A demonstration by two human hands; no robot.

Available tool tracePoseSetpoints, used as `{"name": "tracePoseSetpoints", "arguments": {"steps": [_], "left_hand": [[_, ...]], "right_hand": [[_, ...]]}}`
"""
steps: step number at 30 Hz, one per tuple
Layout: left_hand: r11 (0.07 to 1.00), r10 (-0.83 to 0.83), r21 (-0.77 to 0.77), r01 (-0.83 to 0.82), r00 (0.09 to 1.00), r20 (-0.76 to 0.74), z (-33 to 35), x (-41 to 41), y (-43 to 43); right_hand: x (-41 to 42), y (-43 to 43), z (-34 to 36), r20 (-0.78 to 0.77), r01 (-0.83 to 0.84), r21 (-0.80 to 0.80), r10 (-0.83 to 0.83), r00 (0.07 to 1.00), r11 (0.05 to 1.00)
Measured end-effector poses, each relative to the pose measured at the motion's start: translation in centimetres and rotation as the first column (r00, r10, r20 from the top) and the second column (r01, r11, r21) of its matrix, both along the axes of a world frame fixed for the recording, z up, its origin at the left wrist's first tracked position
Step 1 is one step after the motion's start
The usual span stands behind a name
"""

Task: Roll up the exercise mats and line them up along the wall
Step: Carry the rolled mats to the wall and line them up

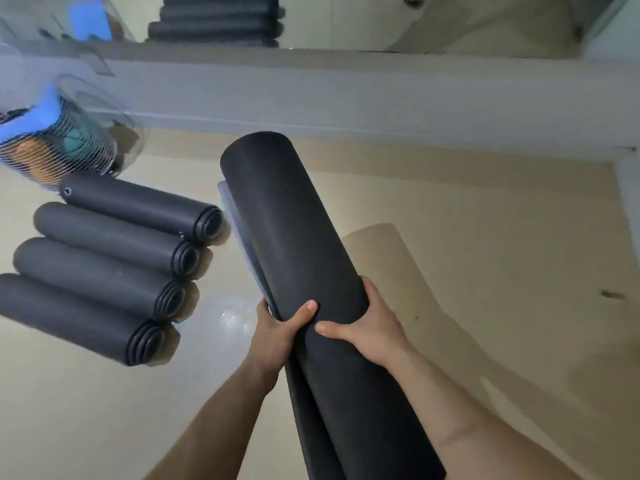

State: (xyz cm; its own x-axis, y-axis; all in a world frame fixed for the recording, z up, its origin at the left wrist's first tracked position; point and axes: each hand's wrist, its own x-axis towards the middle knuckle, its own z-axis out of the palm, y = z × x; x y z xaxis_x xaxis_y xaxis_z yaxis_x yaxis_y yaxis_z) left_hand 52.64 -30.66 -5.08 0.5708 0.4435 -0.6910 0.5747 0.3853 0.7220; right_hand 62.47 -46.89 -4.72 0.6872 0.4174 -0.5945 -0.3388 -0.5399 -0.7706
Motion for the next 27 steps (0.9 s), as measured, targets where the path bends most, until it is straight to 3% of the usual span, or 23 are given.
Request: {"name": "tracePoseSetpoints", "arguments": {"steps": [8, 17, 27], "left_hand": [[0.953, -0.28, -0.104, 0.285, 0.958, 0.064, -0.8, 18.4, -15.0], [0.818, -0.531, -0.185, 0.545, 0.838, 0.121, -1.1, 34.3, -29.5], [0.729, -0.66, -0.151, 0.668, 0.744, 0.106, -10.2, 50.1, -47.4]], "right_hand": [[13.1, -16.9, 1.3, 0.046, 0.291, -0.083, -0.288, 0.957, 0.953], [24.1, -31.6, 1.6, 0.082, 0.529, -0.213, -0.525, 0.847, 0.821], [36.7, -49.5, -8.0, 0.1, 0.635, -0.183, -0.629, 0.771, 0.75]]}}
